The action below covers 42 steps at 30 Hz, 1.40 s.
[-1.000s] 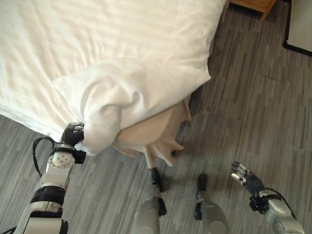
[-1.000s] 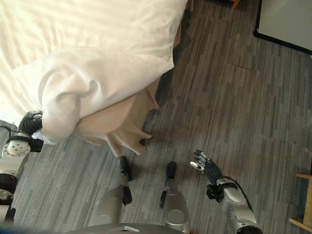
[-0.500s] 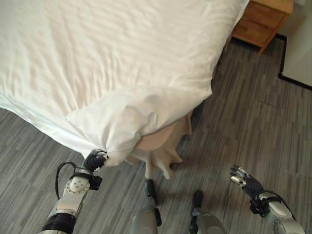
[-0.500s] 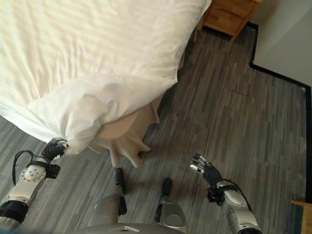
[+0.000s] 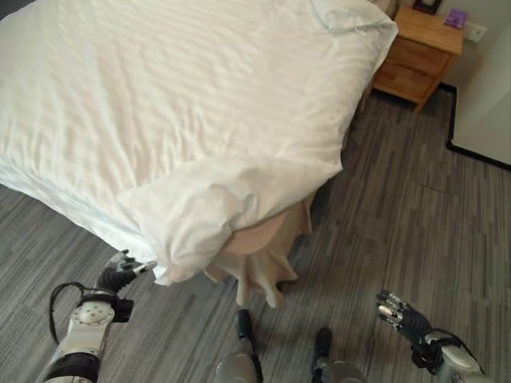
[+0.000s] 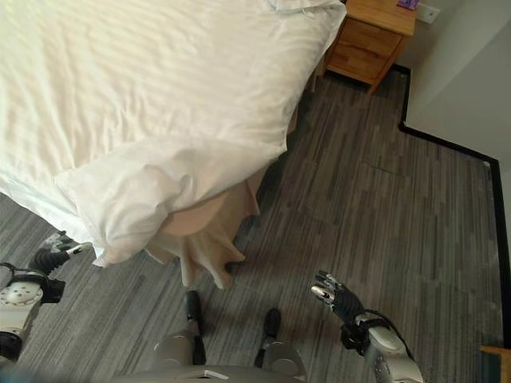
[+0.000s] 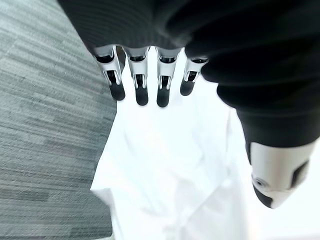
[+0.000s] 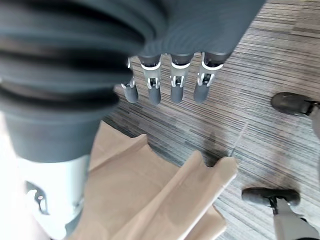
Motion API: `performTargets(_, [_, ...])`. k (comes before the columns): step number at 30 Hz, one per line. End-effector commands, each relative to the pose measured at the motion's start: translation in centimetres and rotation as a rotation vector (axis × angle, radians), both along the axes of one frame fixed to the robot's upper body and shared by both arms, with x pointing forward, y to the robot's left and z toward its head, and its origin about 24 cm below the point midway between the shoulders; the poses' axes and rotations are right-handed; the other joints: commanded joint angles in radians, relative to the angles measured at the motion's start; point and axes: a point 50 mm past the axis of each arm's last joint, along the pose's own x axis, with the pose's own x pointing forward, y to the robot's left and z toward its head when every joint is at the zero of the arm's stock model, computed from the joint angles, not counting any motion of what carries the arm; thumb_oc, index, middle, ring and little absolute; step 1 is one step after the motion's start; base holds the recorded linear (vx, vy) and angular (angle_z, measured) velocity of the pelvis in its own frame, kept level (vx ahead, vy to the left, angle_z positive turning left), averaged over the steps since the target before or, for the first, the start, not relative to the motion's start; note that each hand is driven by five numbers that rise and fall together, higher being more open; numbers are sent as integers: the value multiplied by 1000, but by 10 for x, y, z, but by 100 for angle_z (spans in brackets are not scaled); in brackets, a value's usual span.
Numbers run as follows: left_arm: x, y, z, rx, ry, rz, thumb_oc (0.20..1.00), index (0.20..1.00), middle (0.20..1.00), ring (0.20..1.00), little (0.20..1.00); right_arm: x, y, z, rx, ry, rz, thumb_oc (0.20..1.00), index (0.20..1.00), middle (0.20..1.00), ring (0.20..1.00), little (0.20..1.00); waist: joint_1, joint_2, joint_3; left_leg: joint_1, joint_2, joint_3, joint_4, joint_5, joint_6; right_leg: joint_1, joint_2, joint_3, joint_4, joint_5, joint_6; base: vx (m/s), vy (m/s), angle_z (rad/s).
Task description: Making the bed.
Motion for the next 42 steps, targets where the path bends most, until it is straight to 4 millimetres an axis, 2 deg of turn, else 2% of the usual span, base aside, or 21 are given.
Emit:
performTargets(1, [13,30,43,78,-132,119,1000,1000,1000,1000,1000,11,3,11,-2,-70,36,1000,1000,1000,1000,1000,28,0,16,64,-35,-32,12,-59,-19,10,-10,14,16,37,37,0,0,0])
performTargets(3, [19,35,66,128,-218,137,1000,1000,1000,1000,1000,11,5,11,3,-73,41,1000,1000,1000,1000,1000,31,-5,15,65,-34,-33,12,-61,-19,12,-10,15,16,36,38,0,0,0])
performTargets(4, [25,31,83,161,-296,112,1000,1000,1000,1000,1000,11,7,11,12,-80,36,1000,1000,1000,1000,1000,33,-10,14,64,-35,-35,12,-62,-19,12,-10,13,16,36,39,0,0,0])
performTargets(5, [24,31,82,161,-295,113,1000,1000,1000,1000,1000,11,7,11,12,-80,37,1000,1000,1000,1000,1000,32,-10,14,64,-35,-35,12,-62,-19,12,-10,13,16,36,39,0,0,0])
performTargets(8, [30,21,112,228,-425,59,1000,1000,1000,1000,1000,11,8,11,20,-82,32,1000,1000,1000,1000,1000,44,-15,15,58,-36,-42,12,-64,-18,13,-12,6,16,35,40,0,0,0])
performTargets(13, [38,10,140,306,-541,28,1000,1000,1000,1000,1000,15,12,12,16,-89,59,1000,1000,1000,1000,1000,49,-22,17,51,-40,-48,12,-69,-17,11,-13,5,16,37,42,2,6,2])
performTargets(14, [38,10,140,306,-541,28,1000,1000,1000,1000,1000,15,12,12,16,-90,59,1000,1000,1000,1000,1000,49,-22,17,51,-40,-49,12,-69,-17,11,-13,5,16,37,43,1,-1,4])
performTargets(15, [43,2,149,316,-585,-8,1000,1000,1000,1000,1000,17,14,14,18,-99,64,1000,1000,1000,1000,1000,50,-23,19,50,-42,-52,12,-69,-16,11,-13,4,16,38,42,-1,1,5])
performTargets(17, [46,-5,156,325,-604,-63,1000,1000,1000,1000,1000,18,14,15,15,-103,67,1000,1000,1000,1000,1000,50,-23,20,48,-43,-53,12,-70,-15,10,-13,2,16,39,43,1,17,6])
performTargets(19, [48,-9,162,392,-562,-133,1000,1000,1000,1000,1000,18,14,15,11,-102,79,1000,1000,1000,1000,1000,51,-20,21,47,-44,-52,12,-71,-15,9,-14,4,16,40,45,6,28,5])
performTargets(21, [51,-12,175,538,-499,-195,1000,1000,1000,1000,1000,18,13,16,6,-104,87,1000,1000,1000,1000,1000,51,-20,20,47,-44,-49,12,-73,-14,7,-14,7,16,40,47,0,0,0])
performTargets(23, [56,-18,180,579,-492,-231,1000,1000,1000,1000,1000,20,13,16,5,-107,91,1000,1000,1000,1000,1000,49,-21,21,45,-44,-47,12,-74,-13,5,-15,8,16,41,48,0,0,0])
performTargets(29, [63,-28,180,554,-517,-272,1000,1000,1000,1000,1000,24,17,22,16,-143,101,1000,1000,1000,1000,1000,43,-19,29,42,-45,-45,12,-75,-12,-1,-17,12,16,45,50,1,5,-2])
performTargets(33, [63,-31,169,533,-499,-283,1000,1000,1000,1000,1000,28,12,29,-10,-193,75,1000,1000,1000,1000,1000,34,-10,31,46,-48,-38,12,-78,-10,-1,-19,17,16,45,50,11,16,-7])
performTargets(34, [30,-15,73,240,-215,-206,1000,1000,1000,1000,1000,16,-43,29,-26,-210,-348,1000,1000,1000,1000,1000,20,154,13,19,14,-53,139,55,-45,150,33,110,23,-64,-21,7,15,-4])
performTargets(36, [39,-23,76,239,-235,-239,1000,1000,1000,1000,1000,14,-42,26,-1,-206,-366,1000,1000,1000,1000,1000,9,152,15,16,6,-85,125,61,-51,153,26,106,21,-66,-18,26,22,13])
performTargets(38, [48,-33,83,236,-274,-276,1000,1000,1000,1000,1000,8,-37,23,34,-206,-396,1000,1000,1000,1000,1000,-8,152,3,41,4,-74,69,52,-49,143,25,91,19,-61,-14,59,32,46])
performTargets(41, [63,-55,99,270,-321,-384,1000,1000,1000,1000,1000,2,-27,15,28,-158,-326,1000,1000,1000,1000,1000,-17,146,-15,84,-6,-69,12,43,-40,133,23,89,16,-55,-8,59,46,13])
performTargets(42, [63,-55,99,271,-321,-384,1000,1000,1000,1000,1000,2,-27,15,29,-158,-327,1000,1000,1000,1000,1000,-16,146,-14,85,-6,-68,12,43,-40,133,23,90,16,-55,-8,31,40,0])
